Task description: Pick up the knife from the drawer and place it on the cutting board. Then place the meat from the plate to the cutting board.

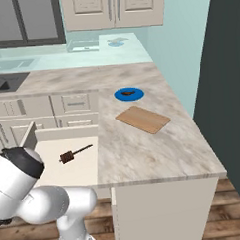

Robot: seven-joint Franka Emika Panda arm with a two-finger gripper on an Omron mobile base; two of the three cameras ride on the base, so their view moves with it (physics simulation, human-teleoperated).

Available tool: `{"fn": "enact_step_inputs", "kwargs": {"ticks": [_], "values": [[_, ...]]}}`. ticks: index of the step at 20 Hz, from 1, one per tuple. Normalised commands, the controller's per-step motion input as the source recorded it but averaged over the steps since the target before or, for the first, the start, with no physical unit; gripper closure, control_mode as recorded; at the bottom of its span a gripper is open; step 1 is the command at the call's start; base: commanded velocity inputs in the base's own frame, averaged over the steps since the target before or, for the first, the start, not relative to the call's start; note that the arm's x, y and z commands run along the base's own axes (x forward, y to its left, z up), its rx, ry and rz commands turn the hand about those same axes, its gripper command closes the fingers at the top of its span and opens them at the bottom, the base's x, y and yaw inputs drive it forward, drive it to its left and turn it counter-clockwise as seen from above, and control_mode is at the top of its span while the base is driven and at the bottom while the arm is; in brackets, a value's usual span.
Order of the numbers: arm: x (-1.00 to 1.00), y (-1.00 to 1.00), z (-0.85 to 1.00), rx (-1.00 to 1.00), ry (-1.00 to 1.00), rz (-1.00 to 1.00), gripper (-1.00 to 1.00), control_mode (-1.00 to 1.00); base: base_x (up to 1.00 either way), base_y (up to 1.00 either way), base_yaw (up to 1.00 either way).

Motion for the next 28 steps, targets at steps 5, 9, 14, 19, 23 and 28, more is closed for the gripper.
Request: {"fn": "enact_step_inputs", "kwargs": {"ticks": [5,9,14,19,23,28], "values": [[0.0,-0.15,0.0,-0.17,0.01,-0.03,-1.0,-1.0,0.0,0.0,0.0],[0.0,-0.61,0.0,-0.18,0.0,0.0,-1.0,-1.0,0.0,0.0,0.0],[0.0,-0.91,0.0,-0.13,0.0,0.0,-1.0,-1.0,0.0,0.0,0.0],[0.0,-0.98,0.0,-0.02,-0.11,-0.01,-1.0,-1.0,0.0,0.0,0.0],[0.01,-0.84,0.0,0.07,-0.24,0.0,-1.0,-1.0,0.0,0.0,0.0],[0.14,-0.39,0.0,0.1,-0.09,0.0,-1.0,-1.0,0.0,0.0,0.0]]}}
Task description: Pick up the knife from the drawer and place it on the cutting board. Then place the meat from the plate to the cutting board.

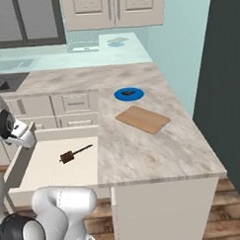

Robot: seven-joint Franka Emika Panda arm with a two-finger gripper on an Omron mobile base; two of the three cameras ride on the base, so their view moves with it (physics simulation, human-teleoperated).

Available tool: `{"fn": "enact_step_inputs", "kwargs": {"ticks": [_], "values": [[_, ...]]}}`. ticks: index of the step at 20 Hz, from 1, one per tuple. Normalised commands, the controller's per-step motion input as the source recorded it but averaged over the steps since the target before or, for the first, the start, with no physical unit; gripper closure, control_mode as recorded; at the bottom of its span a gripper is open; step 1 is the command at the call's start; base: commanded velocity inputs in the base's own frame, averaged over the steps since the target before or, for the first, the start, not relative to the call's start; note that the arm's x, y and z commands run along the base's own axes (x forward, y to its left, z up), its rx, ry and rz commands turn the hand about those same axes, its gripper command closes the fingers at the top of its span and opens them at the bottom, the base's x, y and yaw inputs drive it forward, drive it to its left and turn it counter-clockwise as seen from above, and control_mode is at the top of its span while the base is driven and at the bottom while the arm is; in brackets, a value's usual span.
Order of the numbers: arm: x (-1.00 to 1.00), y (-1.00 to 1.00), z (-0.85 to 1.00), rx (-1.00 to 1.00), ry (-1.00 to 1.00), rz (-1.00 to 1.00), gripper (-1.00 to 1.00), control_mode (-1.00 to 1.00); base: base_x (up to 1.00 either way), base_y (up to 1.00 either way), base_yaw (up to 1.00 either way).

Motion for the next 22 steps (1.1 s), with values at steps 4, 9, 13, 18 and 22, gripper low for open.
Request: {"fn": "enact_step_inputs", "kwargs": {"ticks": [4,9,13,18,22], "values": [[0.27,-0.18,0.0,0.04,0.01,0.0,-1.0,-1.0,0.0,0.0,0.0],[0.39,-0.06,0.0,0.0,0.09,0.0,-1.0,-1.0,0.0,0.0,0.0],[0.48,-0.04,0.0,0.0,0.12,0.0,-1.0,-1.0,0.0,0.0,0.0],[0.5,-0.02,-0.05,0.0,0.1,-0.04,-1.0,-1.0,0.0,0.0,0.0],[0.45,-0.07,-0.16,0.0,0.09,-0.12,-1.0,-1.0,0.0,0.0,0.0]]}}
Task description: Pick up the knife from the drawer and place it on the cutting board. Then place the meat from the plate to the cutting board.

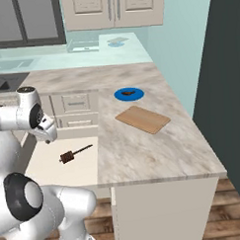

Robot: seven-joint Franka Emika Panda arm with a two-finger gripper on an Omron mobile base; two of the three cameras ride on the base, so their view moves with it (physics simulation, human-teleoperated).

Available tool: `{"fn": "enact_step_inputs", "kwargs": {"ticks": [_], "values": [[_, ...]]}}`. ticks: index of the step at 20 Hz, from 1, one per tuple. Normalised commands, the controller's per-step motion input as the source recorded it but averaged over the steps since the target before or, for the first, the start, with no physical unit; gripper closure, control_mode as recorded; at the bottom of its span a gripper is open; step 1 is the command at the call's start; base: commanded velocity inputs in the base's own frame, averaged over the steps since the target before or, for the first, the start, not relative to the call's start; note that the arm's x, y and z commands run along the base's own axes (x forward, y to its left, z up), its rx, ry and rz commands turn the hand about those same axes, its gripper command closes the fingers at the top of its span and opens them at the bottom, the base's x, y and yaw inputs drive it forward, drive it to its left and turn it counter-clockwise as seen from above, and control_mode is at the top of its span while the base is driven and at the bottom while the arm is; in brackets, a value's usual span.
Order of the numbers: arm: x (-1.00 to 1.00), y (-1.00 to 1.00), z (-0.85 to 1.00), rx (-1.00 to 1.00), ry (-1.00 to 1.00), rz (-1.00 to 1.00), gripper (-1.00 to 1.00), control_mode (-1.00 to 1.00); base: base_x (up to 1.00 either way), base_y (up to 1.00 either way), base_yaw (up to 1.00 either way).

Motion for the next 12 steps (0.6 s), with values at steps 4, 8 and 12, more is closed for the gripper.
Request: {"fn": "enact_step_inputs", "kwargs": {"ticks": [4,8,12], "values": [[0.41,-0.01,-0.31,0.0,0.04,-0.15,-1.0,-1.0,0.0,0.0,0.0],[0.28,-0.04,-0.49,0.0,0.0,-0.15,-1.0,-1.0,0.0,0.0,0.0],[0.26,0.0,-0.4,0.0,0.0,-0.12,-1.0,-1.0,0.0,0.0,0.0]]}}
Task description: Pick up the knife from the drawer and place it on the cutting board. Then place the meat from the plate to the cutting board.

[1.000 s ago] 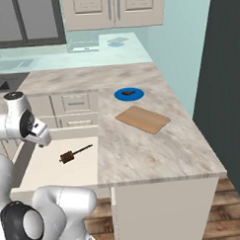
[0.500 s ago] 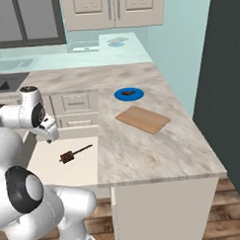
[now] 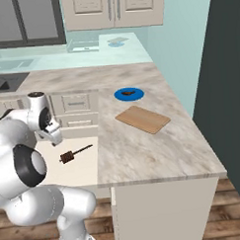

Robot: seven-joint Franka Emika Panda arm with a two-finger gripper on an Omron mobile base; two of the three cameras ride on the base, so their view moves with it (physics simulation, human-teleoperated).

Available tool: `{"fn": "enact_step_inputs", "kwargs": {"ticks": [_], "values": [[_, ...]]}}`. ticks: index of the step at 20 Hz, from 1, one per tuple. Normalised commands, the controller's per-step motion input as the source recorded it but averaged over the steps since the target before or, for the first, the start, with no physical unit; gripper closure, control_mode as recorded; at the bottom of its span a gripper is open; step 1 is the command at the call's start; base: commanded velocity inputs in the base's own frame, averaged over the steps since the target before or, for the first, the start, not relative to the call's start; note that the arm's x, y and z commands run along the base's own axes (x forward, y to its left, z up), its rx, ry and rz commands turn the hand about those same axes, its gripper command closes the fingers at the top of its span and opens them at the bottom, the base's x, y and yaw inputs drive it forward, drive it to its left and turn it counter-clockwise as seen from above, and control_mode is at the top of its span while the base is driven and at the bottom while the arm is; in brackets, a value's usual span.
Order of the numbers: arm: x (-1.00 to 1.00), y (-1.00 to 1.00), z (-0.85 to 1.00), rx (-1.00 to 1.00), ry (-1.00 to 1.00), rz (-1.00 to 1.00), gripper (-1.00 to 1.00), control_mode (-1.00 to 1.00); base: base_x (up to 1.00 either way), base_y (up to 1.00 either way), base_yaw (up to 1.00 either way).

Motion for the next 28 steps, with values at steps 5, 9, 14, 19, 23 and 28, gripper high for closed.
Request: {"fn": "enact_step_inputs", "kwargs": {"ticks": [5,9,14,19,23,28], "values": [[0.2,0.0,-0.4,-0.01,0.0,-0.07,-1.0,-1.0,0.0,0.0,0.0],[0.14,-0.03,-0.34,-0.01,0.0,-0.04,-1.0,-1.0,0.0,0.0,0.0],[0.11,-0.02,-0.37,-0.04,0.0,-0.03,-1.0,-1.0,0.0,0.0,0.0],[0.09,-0.08,-0.34,-0.05,0.0,-0.02,-1.0,-1.0,0.0,0.0,0.0],[0.13,-0.01,-0.18,-0.04,0.0,-0.03,-1.0,-1.0,0.0,0.0,0.0],[0.05,0.0,-0.01,-0.02,0.0,-0.01,-1.0,-1.0,0.0,0.0,0.0]]}}
